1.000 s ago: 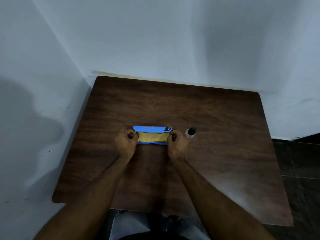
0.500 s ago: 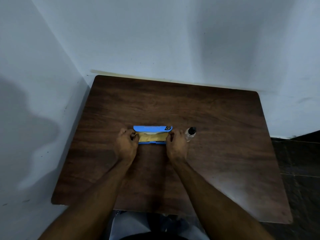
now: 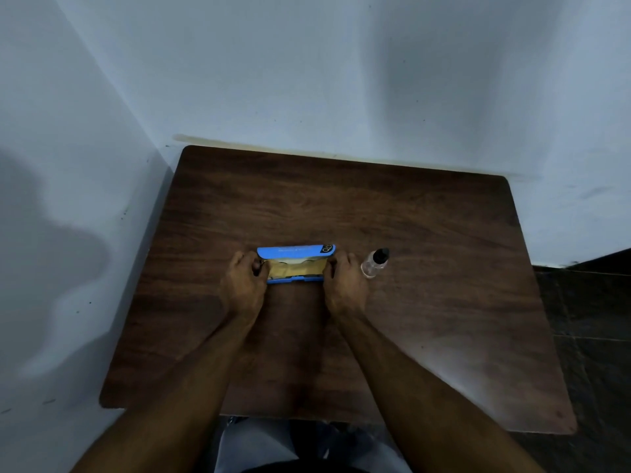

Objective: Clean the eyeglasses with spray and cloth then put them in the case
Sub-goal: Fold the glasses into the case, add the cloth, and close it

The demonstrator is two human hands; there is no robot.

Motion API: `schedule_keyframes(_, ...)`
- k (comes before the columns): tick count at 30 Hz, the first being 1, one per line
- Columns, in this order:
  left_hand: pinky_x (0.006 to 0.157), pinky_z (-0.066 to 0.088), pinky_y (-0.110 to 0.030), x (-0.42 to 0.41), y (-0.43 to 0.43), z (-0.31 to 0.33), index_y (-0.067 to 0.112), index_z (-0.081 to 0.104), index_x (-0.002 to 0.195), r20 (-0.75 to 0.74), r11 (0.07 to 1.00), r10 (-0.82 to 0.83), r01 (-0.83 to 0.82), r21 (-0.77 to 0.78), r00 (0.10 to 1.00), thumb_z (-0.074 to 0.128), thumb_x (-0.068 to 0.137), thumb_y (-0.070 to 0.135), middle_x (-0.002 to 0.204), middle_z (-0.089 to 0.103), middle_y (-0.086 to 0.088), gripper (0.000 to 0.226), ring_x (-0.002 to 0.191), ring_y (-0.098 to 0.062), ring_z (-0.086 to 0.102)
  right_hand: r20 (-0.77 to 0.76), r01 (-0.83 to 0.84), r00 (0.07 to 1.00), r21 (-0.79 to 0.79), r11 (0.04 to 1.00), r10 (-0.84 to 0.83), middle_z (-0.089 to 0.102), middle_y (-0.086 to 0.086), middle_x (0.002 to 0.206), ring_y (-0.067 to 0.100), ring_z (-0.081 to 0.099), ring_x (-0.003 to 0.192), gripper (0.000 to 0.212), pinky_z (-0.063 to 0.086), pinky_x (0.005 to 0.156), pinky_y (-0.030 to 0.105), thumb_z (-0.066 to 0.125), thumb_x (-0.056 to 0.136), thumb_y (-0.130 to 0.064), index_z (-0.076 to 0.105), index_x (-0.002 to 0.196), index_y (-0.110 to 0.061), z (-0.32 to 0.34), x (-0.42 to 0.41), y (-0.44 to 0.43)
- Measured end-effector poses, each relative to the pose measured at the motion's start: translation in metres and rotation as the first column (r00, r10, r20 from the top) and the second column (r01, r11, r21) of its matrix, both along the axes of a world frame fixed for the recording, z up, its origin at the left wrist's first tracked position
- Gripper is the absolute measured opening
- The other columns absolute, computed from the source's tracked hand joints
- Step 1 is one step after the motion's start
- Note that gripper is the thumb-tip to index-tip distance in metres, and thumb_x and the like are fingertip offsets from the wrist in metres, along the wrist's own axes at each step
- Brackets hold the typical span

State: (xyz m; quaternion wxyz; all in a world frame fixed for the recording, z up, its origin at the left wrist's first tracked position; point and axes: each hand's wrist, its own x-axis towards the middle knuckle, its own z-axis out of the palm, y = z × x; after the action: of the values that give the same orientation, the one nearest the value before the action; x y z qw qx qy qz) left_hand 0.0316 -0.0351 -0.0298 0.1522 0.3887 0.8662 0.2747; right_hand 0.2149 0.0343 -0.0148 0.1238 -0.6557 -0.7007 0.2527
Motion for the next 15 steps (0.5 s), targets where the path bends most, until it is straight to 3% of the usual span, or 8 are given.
schedule_keyframes(8,0.066,0.043,-0.030,-0.005,-0.006,-0.009,0.018,0.068,0.098,-0.014,0.998,-0.042,0.043,0.055,0.999,0.077,0.094,0.031,0.106,0.061,0.003,0.017,0.082,-0.015,0.060,0.078,-0.019,0.997,-0.044,0.999,0.022,0.058,0.007,0.132,0.032,0.063,0.112,0.030,0.042,0.072,0.037,0.042,0.108,-0.032,0.052,0.129,-0.013,0.002,0.000,0.001)
schedule_keyframes(15,0.070,0.055,-0.034,-0.006,-0.011,-0.019,0.014,0.070,0.111,0.104,0.989,-0.073,0.059,0.138,0.992,0.082,0.087,0.017,0.112,0.064,0.000,0.027,0.078,-0.018,0.067,0.057,-0.019,0.998,-0.067,0.998,0.023,0.062,0.007,0.128,0.031,0.065,0.109,0.027,0.045,0.073,0.039,0.042,0.108,-0.031,0.049,0.129,-0.016,0.006,0.000,0.001)
